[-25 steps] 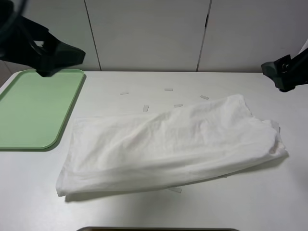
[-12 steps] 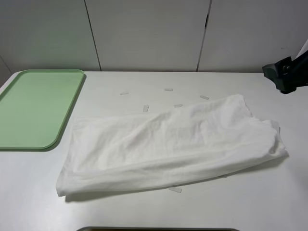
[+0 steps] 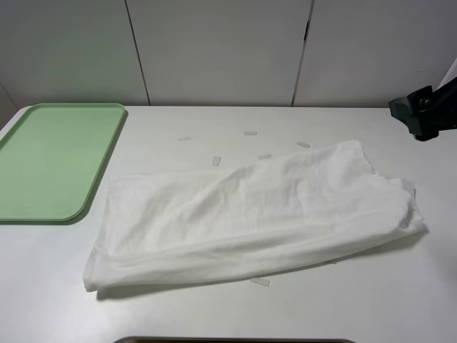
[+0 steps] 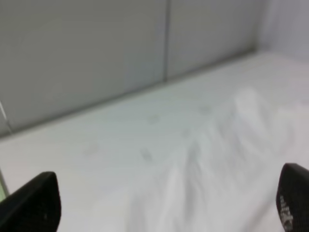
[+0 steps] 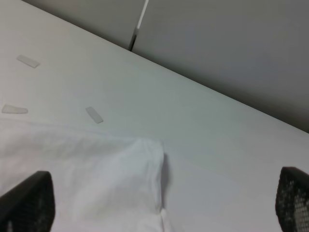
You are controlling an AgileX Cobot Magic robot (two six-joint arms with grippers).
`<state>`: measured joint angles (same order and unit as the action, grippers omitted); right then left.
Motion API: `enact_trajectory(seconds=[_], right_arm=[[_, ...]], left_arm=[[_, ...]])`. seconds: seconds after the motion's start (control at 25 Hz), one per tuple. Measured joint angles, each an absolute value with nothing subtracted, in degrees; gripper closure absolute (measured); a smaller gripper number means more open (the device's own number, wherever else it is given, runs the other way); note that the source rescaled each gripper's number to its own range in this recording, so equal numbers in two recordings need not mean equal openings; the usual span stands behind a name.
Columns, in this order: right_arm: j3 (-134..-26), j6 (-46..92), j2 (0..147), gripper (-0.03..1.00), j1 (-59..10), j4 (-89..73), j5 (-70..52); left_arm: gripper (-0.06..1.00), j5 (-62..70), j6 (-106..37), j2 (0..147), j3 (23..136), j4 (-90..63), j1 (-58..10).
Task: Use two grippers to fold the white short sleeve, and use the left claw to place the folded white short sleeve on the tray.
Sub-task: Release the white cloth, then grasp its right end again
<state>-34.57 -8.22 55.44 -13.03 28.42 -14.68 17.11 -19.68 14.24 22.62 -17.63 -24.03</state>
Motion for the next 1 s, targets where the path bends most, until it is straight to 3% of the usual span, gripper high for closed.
enact_trajectory(seconds=[0.4, 0.64, 1.0], right_arm=[[-34.52, -8.27, 55.44, -0.03, -13.03, 28.36, -14.92], [-34.52, -8.23, 55.44, -0.03, -13.03, 28.23, -14.57], [-34.52, -8.23, 55.44, -0.03, -13.03, 27.73, -14.05]], left_arm=[[0.06, 53.79, -7.8, 9.11, 34.15, -0.82, -24.03], [0.06, 56.1, -2.31, 0.28, 34.38, 2.21, -24.03], [0.06, 61.28, 0.9, -0.2, 30.32, 4.88, -24.03]])
